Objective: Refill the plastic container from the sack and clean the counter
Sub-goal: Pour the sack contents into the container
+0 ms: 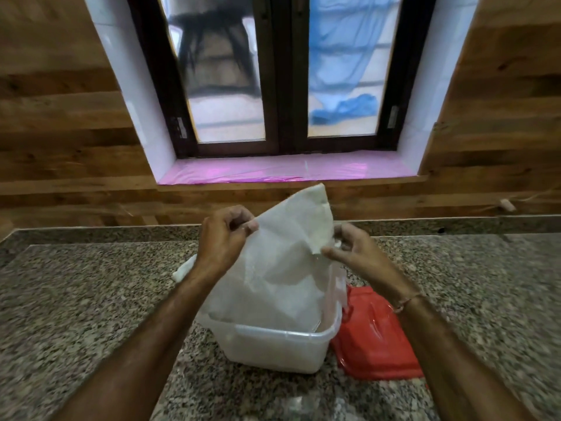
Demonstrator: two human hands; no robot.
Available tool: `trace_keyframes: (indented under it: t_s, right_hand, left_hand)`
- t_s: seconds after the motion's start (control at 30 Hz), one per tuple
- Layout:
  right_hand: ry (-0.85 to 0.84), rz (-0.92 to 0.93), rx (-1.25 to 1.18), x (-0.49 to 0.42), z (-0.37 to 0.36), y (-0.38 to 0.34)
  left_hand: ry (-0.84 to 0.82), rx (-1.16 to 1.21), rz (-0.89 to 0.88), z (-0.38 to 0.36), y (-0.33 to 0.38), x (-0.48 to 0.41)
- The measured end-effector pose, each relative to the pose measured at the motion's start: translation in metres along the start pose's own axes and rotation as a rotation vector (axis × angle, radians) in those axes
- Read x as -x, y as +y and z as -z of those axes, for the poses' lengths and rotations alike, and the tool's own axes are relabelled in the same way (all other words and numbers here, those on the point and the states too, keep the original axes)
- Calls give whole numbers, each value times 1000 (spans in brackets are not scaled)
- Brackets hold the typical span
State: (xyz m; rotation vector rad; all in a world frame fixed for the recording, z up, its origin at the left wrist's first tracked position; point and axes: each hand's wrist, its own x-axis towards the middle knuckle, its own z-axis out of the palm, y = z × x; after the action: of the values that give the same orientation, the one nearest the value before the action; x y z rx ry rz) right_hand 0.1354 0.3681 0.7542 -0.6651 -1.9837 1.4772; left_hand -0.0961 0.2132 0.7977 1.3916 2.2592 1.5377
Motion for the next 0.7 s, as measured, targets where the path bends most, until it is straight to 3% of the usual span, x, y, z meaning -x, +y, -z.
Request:
trace_keyframes:
  t_s: [0.07,0.27,0.4,0.5,0.7]
  right_hand:
    - [45,-2,131,4,-6,15]
    - [382,102,291,10,-31,26]
    - [384,63,245,15,-41,39]
    - [328,59,184,14,-44,37]
    - [237,53,120,15,-46,30]
  left_hand:
    - [10,38,13,3,-3,-2]
    - [84,25,43,11,-4,1]
    - [-120,37,84,25,-3,-1]
    - [-273,9,9,21,12,-7]
    - [-113,-89,-84,-15,44,-32]
